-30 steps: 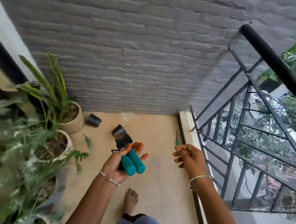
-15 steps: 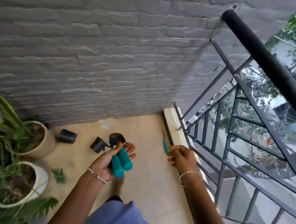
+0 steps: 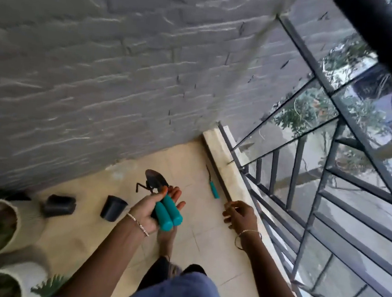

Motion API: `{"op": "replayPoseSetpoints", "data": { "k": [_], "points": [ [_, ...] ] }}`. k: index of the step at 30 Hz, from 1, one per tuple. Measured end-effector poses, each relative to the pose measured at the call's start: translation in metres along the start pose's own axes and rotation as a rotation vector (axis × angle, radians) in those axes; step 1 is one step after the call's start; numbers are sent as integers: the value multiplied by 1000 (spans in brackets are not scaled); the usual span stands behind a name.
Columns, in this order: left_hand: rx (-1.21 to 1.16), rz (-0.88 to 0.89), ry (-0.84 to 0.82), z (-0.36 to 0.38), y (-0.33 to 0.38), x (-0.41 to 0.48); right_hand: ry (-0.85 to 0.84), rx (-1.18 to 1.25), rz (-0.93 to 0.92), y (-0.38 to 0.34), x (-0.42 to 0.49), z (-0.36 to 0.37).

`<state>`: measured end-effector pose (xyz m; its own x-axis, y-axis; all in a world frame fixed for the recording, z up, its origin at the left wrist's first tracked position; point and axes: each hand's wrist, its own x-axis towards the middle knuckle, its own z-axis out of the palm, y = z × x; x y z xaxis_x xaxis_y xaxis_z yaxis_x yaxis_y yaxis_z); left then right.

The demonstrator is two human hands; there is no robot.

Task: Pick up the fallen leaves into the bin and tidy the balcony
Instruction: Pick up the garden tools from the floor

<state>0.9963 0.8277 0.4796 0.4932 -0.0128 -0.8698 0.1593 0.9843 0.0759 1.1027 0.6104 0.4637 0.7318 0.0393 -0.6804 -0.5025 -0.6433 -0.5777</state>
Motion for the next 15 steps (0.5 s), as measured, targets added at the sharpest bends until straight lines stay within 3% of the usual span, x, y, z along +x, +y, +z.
{"op": "replayPoseSetpoints", "data": {
  "k": [8,15],
  "points": [
    [75,-121,168,-8,16,159,-76,-199,200,68,151,43],
    [140,-95,279,-41,17,305,-125,-371,286,159,312,102]
  ]
}}
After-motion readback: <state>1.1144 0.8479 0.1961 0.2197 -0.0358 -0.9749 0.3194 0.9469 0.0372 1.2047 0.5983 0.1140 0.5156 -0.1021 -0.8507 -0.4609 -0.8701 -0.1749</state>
